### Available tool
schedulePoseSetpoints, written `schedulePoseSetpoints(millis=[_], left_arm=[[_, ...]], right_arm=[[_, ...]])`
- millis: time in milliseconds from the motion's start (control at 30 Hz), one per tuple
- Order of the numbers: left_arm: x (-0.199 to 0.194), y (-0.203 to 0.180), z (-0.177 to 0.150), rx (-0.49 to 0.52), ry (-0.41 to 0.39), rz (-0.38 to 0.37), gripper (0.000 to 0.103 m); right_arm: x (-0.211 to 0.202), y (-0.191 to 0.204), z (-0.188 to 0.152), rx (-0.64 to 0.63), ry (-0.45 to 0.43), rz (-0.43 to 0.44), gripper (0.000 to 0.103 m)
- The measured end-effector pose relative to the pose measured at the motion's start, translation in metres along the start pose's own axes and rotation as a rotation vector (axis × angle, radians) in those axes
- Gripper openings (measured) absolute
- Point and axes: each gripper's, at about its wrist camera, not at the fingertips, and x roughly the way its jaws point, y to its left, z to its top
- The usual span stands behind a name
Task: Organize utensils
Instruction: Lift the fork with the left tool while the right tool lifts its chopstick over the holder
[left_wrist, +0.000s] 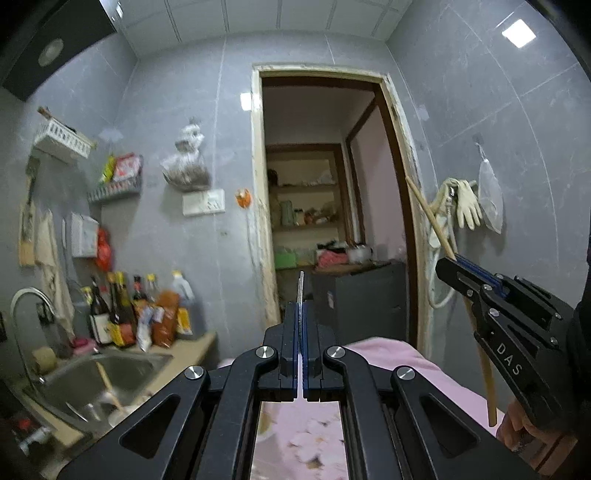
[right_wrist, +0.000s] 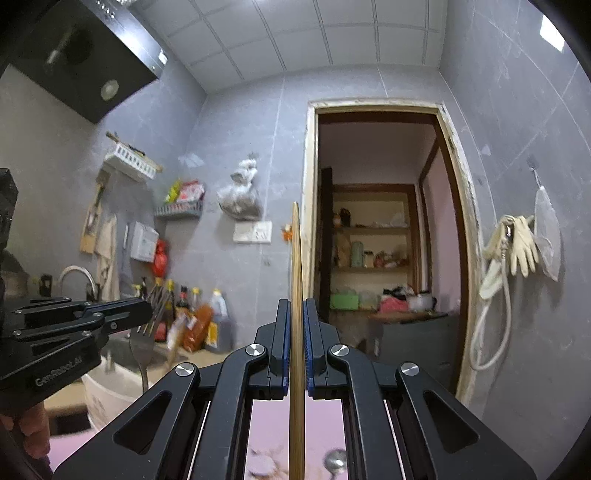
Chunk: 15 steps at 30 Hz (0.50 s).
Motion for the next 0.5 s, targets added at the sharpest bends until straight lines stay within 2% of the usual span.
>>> schedulePoseSetpoints(millis=[300, 500], left_arm=[[-0.018, 0.062, 0.029, 0.039, -0.074, 0.166, 0.0], [-0.011, 0.102, 0.026, 0.031, -0.082, 0.274, 0.0]], right_arm=[[0.035, 0.035, 0.028, 0.122, -0.085, 0.104, 0.004], [0.065, 0.06, 0.035, 0.217, -0.119, 0.161, 0.004]])
